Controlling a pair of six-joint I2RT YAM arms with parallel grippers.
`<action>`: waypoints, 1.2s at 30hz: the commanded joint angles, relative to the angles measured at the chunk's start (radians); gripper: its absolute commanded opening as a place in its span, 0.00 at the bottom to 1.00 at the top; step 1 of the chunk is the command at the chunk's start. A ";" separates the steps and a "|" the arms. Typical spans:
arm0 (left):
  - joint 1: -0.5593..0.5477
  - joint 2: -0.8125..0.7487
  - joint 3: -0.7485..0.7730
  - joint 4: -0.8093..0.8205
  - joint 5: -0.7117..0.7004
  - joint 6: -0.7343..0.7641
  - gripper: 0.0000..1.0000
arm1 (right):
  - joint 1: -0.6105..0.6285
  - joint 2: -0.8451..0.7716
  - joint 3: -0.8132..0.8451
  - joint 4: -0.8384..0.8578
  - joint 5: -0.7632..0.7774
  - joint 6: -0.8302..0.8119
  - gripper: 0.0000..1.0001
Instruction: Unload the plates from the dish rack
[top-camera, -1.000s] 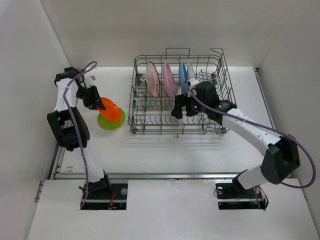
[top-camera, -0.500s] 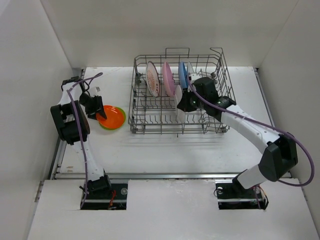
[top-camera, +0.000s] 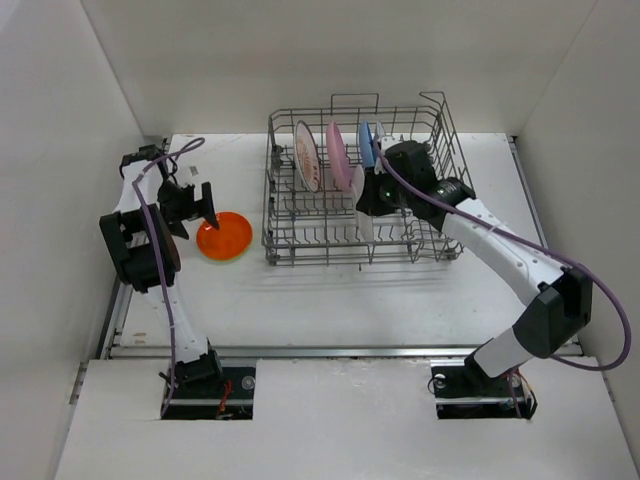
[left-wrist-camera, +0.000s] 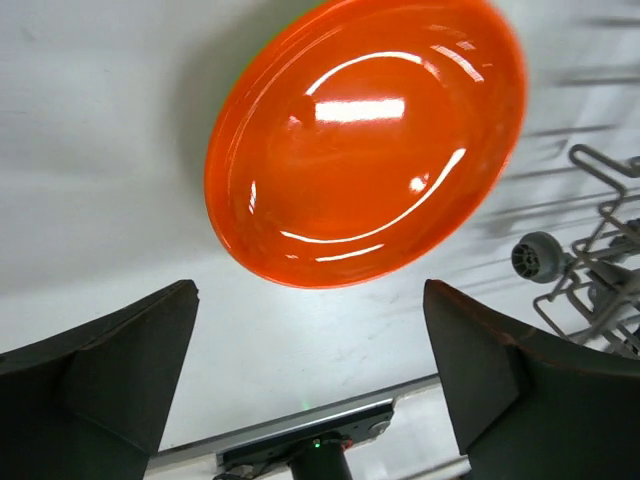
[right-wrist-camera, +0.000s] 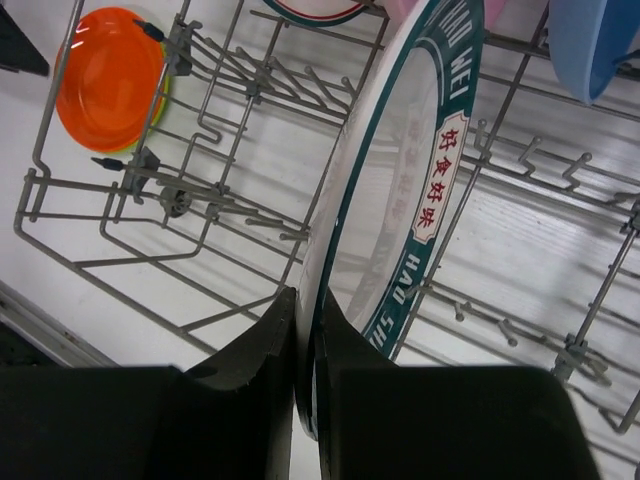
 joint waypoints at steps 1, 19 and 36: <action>-0.011 -0.125 0.068 -0.019 0.005 -0.013 0.95 | 0.007 -0.125 0.138 0.132 0.071 -0.094 0.00; -0.406 -0.172 0.290 -0.189 -0.017 0.013 1.00 | 0.007 -0.154 0.092 0.203 0.179 -0.108 0.00; -0.494 0.038 0.320 -0.197 0.005 -0.011 0.43 | -0.140 -0.145 0.082 0.240 -0.011 -0.048 0.00</action>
